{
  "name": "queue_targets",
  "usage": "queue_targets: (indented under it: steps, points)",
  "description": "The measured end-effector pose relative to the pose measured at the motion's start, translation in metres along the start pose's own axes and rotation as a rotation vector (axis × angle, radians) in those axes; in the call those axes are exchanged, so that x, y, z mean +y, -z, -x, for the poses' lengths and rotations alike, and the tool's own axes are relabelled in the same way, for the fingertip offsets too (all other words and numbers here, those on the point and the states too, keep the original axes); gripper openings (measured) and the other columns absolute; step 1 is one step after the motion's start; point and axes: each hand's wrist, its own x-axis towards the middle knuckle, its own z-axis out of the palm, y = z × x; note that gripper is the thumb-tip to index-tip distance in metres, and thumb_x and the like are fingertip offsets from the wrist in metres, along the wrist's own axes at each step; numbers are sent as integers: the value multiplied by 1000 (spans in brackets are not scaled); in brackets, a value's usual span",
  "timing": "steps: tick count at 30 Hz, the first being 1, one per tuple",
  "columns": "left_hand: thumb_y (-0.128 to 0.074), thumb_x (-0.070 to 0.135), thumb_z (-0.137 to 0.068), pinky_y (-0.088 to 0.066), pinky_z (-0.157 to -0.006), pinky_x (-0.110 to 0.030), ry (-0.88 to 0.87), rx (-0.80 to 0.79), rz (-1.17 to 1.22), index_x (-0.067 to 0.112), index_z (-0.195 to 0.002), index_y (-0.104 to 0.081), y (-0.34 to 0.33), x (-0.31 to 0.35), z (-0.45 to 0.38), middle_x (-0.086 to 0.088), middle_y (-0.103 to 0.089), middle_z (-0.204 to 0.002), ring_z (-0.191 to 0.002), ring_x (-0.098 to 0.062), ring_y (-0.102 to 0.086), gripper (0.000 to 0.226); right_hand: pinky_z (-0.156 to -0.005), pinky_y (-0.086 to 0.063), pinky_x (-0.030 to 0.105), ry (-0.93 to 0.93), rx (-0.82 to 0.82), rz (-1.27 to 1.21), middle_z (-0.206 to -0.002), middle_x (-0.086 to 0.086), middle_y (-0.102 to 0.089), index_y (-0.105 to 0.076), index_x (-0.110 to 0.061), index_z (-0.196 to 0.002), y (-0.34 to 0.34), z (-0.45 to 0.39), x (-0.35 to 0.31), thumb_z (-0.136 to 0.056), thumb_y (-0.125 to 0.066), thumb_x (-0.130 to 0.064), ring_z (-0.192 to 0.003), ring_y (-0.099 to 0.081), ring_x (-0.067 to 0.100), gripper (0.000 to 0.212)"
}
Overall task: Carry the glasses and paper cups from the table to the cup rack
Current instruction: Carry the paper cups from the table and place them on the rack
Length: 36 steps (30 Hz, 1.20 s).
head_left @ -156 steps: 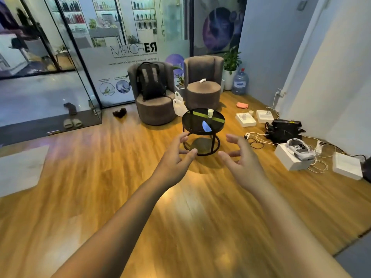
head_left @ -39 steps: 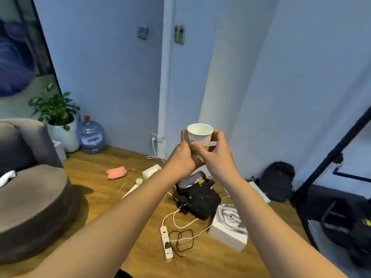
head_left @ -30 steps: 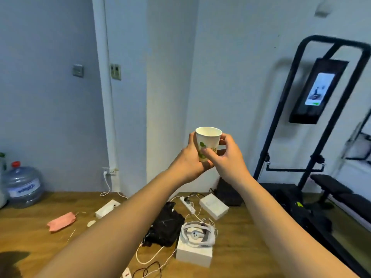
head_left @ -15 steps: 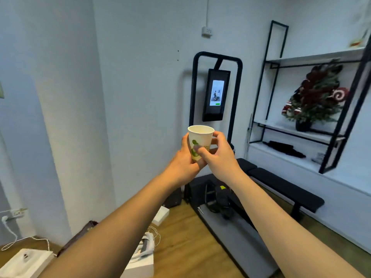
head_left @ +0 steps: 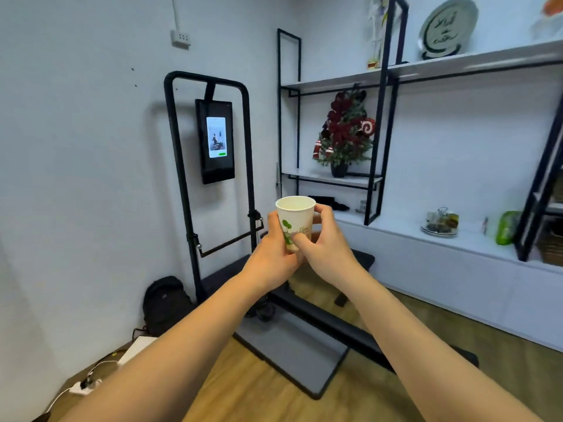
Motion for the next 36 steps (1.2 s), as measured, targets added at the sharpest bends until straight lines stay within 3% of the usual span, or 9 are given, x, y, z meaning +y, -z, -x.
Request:
queue_targets:
  steps: [6,10,13,15,19,23,28,31,36]
  points:
    - [-72,37,-85,-61,-86,-36,-89,-138,124,46,-139,-25,-95,25,-19,15,-66,-118,-101,2,-68,72,-76,-52,24,-99,156,28,-112,-26,-50,-35,-37,-131,84,27,43,-90,-69,-32,-103,-59,3,54]
    - [-70,31,-89,-55,-93,-23,-161,-230,189,42,-154,-11,-165,53,-34,15,-59,-136,-115,1,-63,89,-75,-55,25,-152,262,56,-115,-14,-56,-36,-33,-134,154,38,76,-90,-68,-34,-99,-64,9,55]
    - [-52,19,-83,-55,-90,-26,-123,-261,301,35,-144,-35,-220,75,-57,17,-59,-129,-113,-7,-62,66,-62,-50,14,-158,340,81,-118,-10,-56,-35,-34,-134,216,43,103,-91,-68,-35,-98,-64,9,54]
    - [-46,17,-77,-54,-94,-36,-38,-240,447,30,-128,-54,-264,95,-77,7,-64,-126,-116,-15,-62,53,-68,-49,17,-160,374,122,-121,-10,-54,-34,-36,-134,264,48,126,-89,-68,-41,-102,-62,11,56]
    - [-62,31,-97,-55,-86,-33,35,-279,514,21,-126,-60,-362,140,-111,3,-69,-120,-111,-19,-66,31,-84,-56,32,-196,391,147,-125,-9,-54,-34,-40,-132,356,63,163,-85,-66,-57,-107,-62,13,60]
    - [-75,45,-87,-57,-91,-34,20,-317,450,25,-132,-56,-450,185,-139,7,-70,-120,-110,-13,-67,53,-93,-55,38,-196,392,225,-134,-5,-51,-33,-33,-140,443,72,186,-83,-68,-45,-115,-58,17,69]
    - [-77,51,-71,-57,-96,-48,17,-348,506,21,-129,-59,-531,234,-170,1,-72,-118,-109,-20,-69,67,-72,-51,13,-198,403,265,-126,-14,-52,-25,-42,-142,532,82,213,-89,-70,-42,-98,-63,2,70]
    - [-78,49,-72,-58,-94,-41,-15,-353,526,23,-125,-60,-572,257,-191,4,-73,-116,-108,-15,-69,62,-67,-50,13,-208,434,268,-121,-18,-52,-25,-44,-142,577,84,232,-90,-69,-43,-94,-63,0,69]
    - [-82,32,-85,-55,-68,-17,-43,-360,594,21,-121,-55,-644,275,-229,5,-75,-106,-91,-6,-73,46,-78,-56,31,-259,483,304,-123,-11,-54,-27,-38,-142,639,81,275,-90,-67,-50,-97,-64,11,67]
